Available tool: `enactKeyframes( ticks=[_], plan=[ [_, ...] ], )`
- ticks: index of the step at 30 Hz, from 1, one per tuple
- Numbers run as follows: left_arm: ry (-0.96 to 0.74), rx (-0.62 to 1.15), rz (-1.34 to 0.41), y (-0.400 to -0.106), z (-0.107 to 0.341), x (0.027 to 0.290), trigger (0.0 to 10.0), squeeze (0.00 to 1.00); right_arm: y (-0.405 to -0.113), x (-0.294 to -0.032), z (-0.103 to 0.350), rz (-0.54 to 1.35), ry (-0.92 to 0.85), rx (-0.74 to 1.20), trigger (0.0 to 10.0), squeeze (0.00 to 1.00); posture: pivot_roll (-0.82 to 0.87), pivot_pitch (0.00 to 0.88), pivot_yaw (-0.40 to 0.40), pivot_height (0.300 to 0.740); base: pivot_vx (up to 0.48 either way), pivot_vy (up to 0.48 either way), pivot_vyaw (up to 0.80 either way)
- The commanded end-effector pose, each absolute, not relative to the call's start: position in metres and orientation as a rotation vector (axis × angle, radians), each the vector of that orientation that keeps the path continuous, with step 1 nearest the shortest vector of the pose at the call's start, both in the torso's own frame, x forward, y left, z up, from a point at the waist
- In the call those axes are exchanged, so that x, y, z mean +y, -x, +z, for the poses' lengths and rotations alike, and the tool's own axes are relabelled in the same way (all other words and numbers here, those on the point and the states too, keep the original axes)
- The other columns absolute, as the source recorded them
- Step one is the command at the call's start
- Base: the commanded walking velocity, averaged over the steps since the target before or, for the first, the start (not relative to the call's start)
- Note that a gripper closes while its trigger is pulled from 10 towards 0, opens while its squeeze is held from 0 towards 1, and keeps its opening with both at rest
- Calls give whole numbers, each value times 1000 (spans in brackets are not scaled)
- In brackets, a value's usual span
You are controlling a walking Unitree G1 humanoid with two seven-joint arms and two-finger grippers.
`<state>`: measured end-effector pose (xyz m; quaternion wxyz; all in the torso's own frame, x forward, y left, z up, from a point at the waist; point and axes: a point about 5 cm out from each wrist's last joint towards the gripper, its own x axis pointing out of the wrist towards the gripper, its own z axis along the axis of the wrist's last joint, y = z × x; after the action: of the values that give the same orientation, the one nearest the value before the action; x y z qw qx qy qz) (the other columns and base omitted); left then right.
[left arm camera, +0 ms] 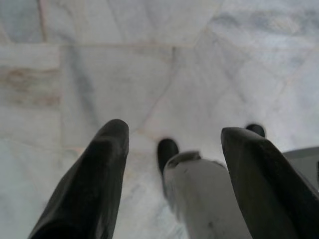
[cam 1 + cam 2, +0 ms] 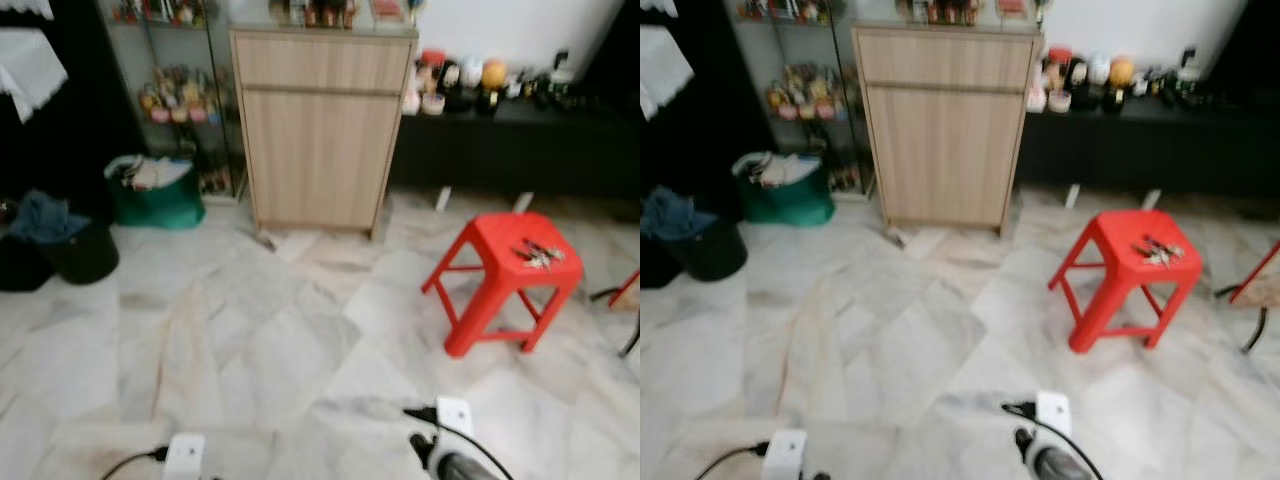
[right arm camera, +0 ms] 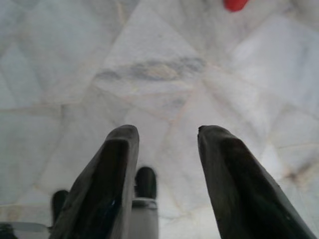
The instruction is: Hang keys on a hook
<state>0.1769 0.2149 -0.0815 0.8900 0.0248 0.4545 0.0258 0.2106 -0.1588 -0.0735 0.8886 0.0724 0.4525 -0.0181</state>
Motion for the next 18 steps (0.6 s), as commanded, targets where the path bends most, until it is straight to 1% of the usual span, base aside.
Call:
enactKeyframes(
  ticks=[1,6,18],
  plan=[
    [-69,979,51,-167,-86,218,10000,0,-215,-152,-71,-15,-148,926,10000,0,76,0,-55,740,0,0,0],
    [-85,979,43,-167,-85,218,10000,0,-215,-152,-71,-18,-149,925,10000,0,70,0,-51,740,0,0,0],
    [-104,977,33,-167,-85,218,10000,0,-214,-151,-72,-2,-135,932,10000,0,66,0,-40,740,0,-340,0]
  ],
)
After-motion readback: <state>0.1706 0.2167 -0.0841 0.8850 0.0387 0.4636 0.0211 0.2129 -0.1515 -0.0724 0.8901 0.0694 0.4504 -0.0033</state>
